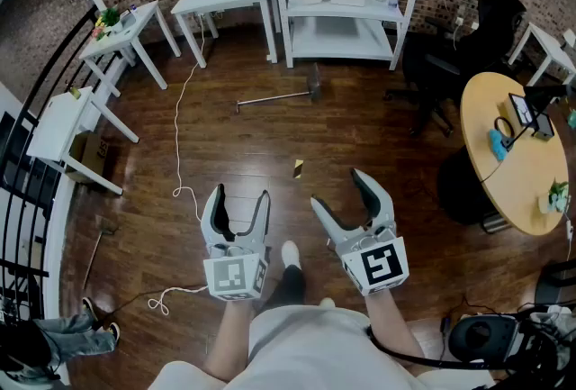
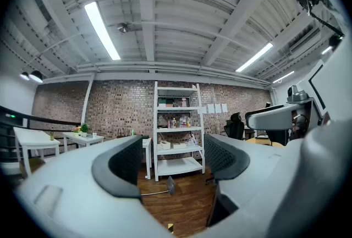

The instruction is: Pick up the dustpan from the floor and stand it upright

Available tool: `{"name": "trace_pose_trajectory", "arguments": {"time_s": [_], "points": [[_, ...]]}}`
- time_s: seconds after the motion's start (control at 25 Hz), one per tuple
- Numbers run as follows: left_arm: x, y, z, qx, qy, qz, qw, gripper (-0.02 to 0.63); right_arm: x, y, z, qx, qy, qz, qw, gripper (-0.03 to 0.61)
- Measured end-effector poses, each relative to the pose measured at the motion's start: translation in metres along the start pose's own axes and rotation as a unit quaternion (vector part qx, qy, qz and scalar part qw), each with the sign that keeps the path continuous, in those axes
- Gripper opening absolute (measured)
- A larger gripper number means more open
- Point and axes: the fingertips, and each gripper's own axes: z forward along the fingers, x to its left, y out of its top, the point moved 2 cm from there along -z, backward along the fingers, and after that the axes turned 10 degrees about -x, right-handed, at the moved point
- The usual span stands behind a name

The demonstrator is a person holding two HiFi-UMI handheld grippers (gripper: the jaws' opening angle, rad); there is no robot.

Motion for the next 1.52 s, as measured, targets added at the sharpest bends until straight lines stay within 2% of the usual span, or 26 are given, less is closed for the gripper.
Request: {"name": "trace_pose_trajectory", "arguments": {"time_s": [0.24,0.36,0.44,0.64,0.88,1.0,1.24,1.36,1.52], "points": [[0.065,-0.016,0.099,-0.009,-0.005,-0.014,0.9999,0.341,-0.027,-0.018,0.111,0.015,0.013,-0.034,0.999,0.31],[0.095,-0.026,0.141,-0.009,-0.016,-0.006,0.9998,0.344,-0.039,-0.032,0.16,0.025,0.011,-0.043,0.999,0.31],[0.113,-0.035,0.159,-0.005,-0.016,0.001,0.9999,0.35,-0.038,-0.046,0.188,0.035,0.018,-0.043,0.998,0.31],[0.15,-0.068,0.2,0.018,-0.002,-0.013,0.9997,0.353,-0.045,-0.08,0.245,0.068,0.04,-0.025,0.997,0.31],[0.187,-0.104,0.293,0.026,0.021,-0.019,0.9992,0.353,-0.11,-0.118,0.342,0.057,0.051,-0.023,0.997,0.31],[0.201,-0.126,0.349,0.042,0.036,-0.027,0.9981,0.353,-0.146,-0.139,0.393,0.064,0.073,-0.012,0.995,0.297],[0.233,-0.148,0.467,0.042,0.052,-0.011,0.9977,0.353,-0.229,-0.163,0.498,0.06,0.111,-0.017,0.992,0.275],[0.245,-0.162,0.499,0.057,0.068,-0.01,0.996,0.35,-0.247,-0.19,0.539,0.079,0.137,0.001,0.988,0.273],[0.272,-0.189,0.527,0.088,0.094,-0.012,0.9916,0.348,-0.246,-0.229,0.592,0.115,0.175,0.024,0.978,0.27]]}}
